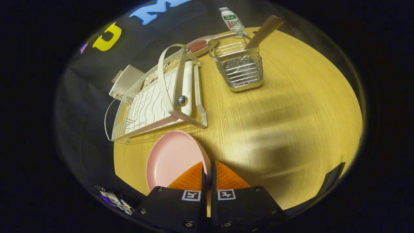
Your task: Take the plate from the dish rack, then take the spoon from the basket and place it into the plate.
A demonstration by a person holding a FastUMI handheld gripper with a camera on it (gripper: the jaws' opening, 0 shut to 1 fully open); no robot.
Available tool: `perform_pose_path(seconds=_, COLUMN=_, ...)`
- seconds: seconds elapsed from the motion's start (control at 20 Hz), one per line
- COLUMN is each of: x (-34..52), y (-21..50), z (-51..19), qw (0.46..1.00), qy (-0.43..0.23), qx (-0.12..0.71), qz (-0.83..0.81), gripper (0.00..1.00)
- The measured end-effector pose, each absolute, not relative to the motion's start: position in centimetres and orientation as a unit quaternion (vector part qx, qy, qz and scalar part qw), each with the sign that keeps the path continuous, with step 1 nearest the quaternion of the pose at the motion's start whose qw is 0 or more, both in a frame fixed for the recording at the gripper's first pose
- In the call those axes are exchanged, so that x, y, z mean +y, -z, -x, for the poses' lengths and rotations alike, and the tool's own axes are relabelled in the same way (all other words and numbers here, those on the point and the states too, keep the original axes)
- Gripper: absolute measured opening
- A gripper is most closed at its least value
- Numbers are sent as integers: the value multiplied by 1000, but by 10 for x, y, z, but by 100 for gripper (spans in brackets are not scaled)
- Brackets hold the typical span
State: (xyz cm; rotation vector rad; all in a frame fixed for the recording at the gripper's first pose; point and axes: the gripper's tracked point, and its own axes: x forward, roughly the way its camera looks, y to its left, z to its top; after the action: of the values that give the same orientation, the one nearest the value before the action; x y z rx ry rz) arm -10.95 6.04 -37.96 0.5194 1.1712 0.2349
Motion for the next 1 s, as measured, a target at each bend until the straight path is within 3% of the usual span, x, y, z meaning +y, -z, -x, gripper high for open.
perform_pose_path(seconds=0.25, x=58, y=388, z=113, qw=797, qy=-120, qx=537, qz=-250, gripper=5)
perform_pose_path(seconds=0.45, x=47, y=378, z=112, qw=828, qy=-129, qx=503, qz=-212, gripper=14)
perform_pose_path(seconds=0.5, x=40, y=371, z=112, qw=838, qy=-126, qx=488, qz=-207, gripper=32)
perform_pose_path(seconds=0.65, x=5, y=336, z=95, qw=895, qy=-109, qx=406, qz=-151, gripper=45)
perform_pose_path(seconds=0.8, x=-34, y=294, z=81, qw=947, qy=-84, qx=299, qz=-87, gripper=45)
perform_pose_path(seconds=1.0, x=-67, y=256, z=71, qw=976, qy=-62, qx=202, qz=-46, gripper=45)
